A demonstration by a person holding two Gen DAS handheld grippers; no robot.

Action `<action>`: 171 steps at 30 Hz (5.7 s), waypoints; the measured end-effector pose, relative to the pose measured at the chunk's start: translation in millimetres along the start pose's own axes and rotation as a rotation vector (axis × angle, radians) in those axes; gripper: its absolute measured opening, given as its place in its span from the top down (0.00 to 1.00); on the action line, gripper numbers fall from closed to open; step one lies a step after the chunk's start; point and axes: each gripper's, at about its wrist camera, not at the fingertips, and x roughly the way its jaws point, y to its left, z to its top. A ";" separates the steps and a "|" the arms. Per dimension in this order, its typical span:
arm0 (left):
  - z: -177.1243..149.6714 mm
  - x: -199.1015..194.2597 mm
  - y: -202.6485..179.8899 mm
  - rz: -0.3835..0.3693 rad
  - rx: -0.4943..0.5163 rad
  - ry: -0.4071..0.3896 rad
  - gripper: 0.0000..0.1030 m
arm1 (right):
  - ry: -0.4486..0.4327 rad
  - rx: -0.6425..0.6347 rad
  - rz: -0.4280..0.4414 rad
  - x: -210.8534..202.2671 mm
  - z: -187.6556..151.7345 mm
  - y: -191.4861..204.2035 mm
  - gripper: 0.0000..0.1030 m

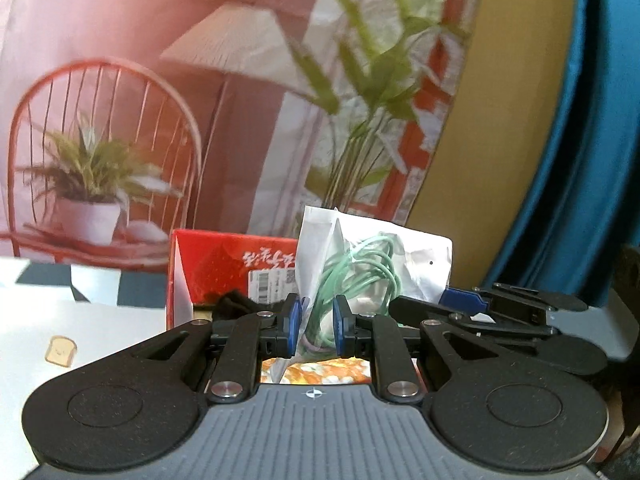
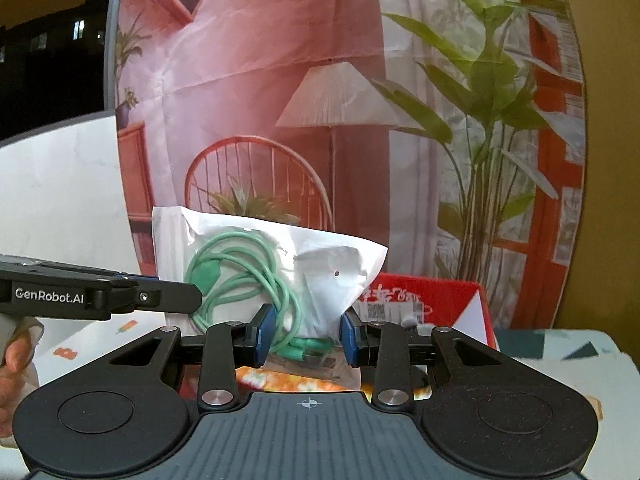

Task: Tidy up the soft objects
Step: 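Carry the white bag into the red box and open both grippers, then move both grippers back to the green tasseled pouch beside the box, then close both grippers on the green tasseled pouch, then lift the green pouch into the red box and open both grippers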

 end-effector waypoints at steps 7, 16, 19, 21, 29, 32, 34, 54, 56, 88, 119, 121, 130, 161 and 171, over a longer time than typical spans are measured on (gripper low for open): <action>4.0 50.6 12.7 0.005 0.004 0.141 0.82 | 0.120 -0.003 -0.015 45.1 2.1 -14.2 0.69; -14.0 93.7 12.8 -0.002 0.009 0.321 0.82 | 0.331 0.169 -0.028 81.2 -20.4 -49.5 0.68; -20.0 99.8 14.0 0.006 0.017 0.351 0.82 | 0.371 0.211 -0.038 89.5 -28.3 -55.1 0.68; -20.8 101.2 15.9 0.010 0.016 0.354 0.82 | 0.389 0.244 -0.037 93.9 -33.3 -58.0 0.68; -21.5 106.0 15.4 0.019 0.016 0.365 0.82 | 0.401 0.253 -0.036 99.1 -36.8 -58.2 0.68; -19.7 105.3 16.0 0.021 0.013 0.358 0.79 | 0.396 0.255 -0.035 99.7 -36.6 -59.1 0.67; -17.4 101.9 14.7 0.040 0.020 0.332 0.67 | 0.384 0.249 -0.043 98.5 -35.3 -58.4 0.64; -32.2 10.9 -8.4 0.104 0.069 0.145 0.55 | 0.074 0.091 -0.095 12.4 -38.0 -32.3 0.61; -39.7 3.8 -8.3 0.109 0.061 0.149 0.55 | 0.068 0.074 -0.088 5.1 -41.5 -26.5 0.61; -134.2 -15.4 -0.3 0.019 -0.171 0.319 0.57 | 0.294 0.098 0.068 -29.9 -146.4 40.6 0.58; -142.4 15.1 16.3 -0.052 -0.297 0.363 0.68 | 0.361 0.168 0.207 9.7 -155.2 42.4 0.45; -141.4 15.9 15.3 -0.057 -0.293 0.368 0.68 | 0.365 0.182 0.211 10.5 -155.2 41.3 0.45; -111.6 1.1 2.2 -0.104 -0.237 0.287 0.68 | 0.302 0.185 0.202 -3.5 -134.5 35.4 0.50; 76.1 -31.9 -22.4 -0.093 -0.030 -0.138 0.68 | -0.173 -0.136 0.178 17.3 87.8 25.7 0.50; 40.1 25.9 30.7 -0.033 -0.110 0.044 0.68 | 0.021 -0.123 0.196 87.5 44.7 33.2 0.50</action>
